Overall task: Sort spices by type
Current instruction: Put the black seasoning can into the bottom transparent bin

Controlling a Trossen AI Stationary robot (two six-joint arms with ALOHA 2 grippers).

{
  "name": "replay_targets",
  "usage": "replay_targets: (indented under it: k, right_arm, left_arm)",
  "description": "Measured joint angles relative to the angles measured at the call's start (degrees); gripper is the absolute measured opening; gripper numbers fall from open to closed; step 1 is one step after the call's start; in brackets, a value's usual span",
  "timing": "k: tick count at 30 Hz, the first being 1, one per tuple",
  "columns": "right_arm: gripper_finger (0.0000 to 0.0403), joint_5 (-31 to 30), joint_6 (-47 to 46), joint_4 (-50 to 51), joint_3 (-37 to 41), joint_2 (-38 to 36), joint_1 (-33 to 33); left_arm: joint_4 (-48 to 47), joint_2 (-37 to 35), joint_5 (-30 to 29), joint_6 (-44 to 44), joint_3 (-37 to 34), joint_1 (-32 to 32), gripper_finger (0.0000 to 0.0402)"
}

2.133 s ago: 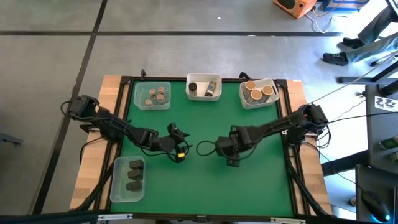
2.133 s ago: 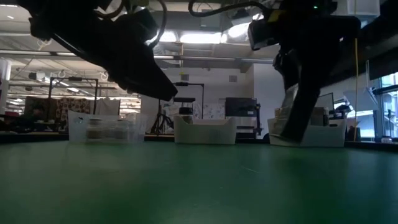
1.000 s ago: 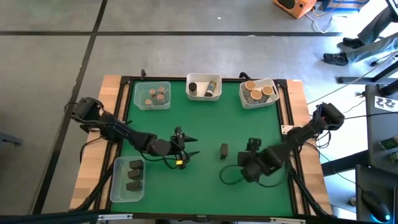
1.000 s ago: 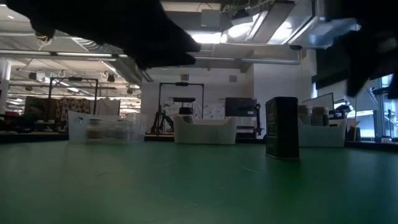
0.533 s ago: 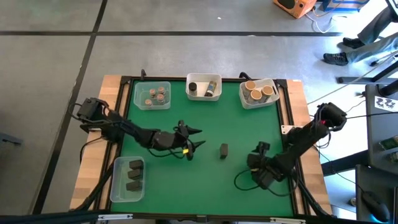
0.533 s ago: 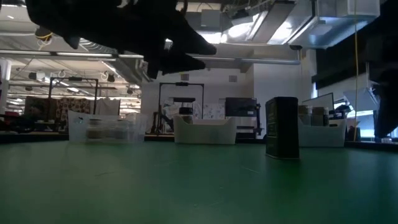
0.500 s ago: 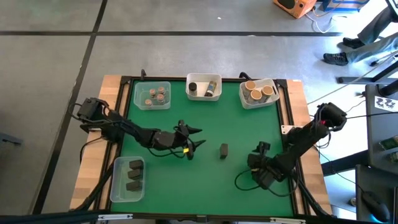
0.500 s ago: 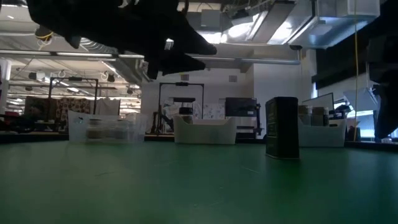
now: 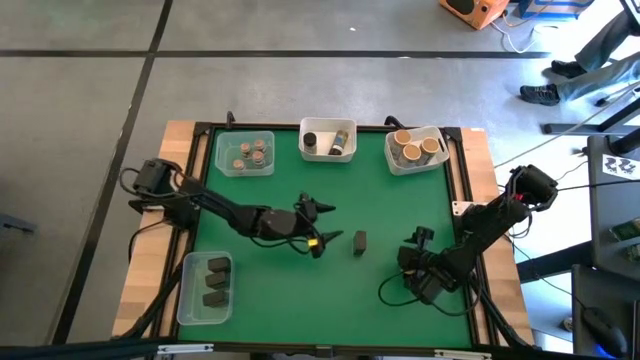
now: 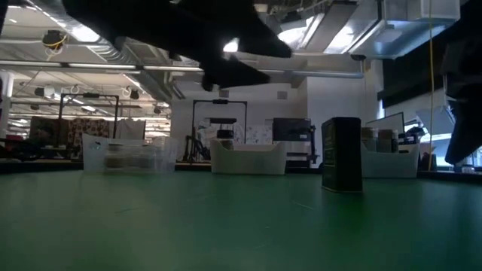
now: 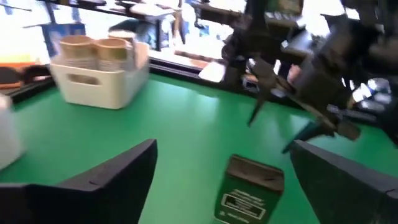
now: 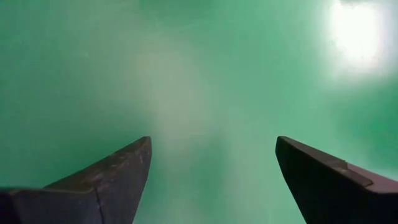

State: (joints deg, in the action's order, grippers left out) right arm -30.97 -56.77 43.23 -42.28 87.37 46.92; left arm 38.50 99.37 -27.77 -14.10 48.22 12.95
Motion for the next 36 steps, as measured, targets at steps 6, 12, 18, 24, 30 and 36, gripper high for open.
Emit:
replay_targets:
  k: [6, 12, 18, 24, 30, 36]
  right_arm:
    - [0.0342, -1.0, 0.0, -0.6, 0.0, 0.0, 0.0]
    - [0.0342, -1.0, 0.0, -1.6, 0.0, 0.0, 0.0]
    - [0.0342, -1.0, 0.0, -2.0, 0.0, 0.0, 0.0]
    - [0.0342, -1.6, 0.0, -2.7, 0.0, 0.0, 0.0]
    - [0.0342, -3.4, 1.5, -2.8, 0.0, 0.0, -0.1]
    - [0.0342, -3.4, 1.5, -3.2, 0.0, 0.0, -0.1]
  left_arm:
    - [-0.8, 9.1, 4.6, 4.0, 7.8, 0.0, 0.0383]
    - [-0.7, 16.4, 10.4, 6.1, 15.0, -1.1, 0.0399]
    - [-2.3, 19.9, 12.4, 5.3, 17.9, -1.9, 0.0399]
    - [-2.4, 20.2, 12.3, -0.9, 17.9, -0.9, 0.0399]
    - [-2.0, 20.2, 11.2, 0.8, 17.9, -0.2, 0.0399]
    - [-2.0, 20.2, 9.0, 8.3, 17.9, -0.6, 0.0398]
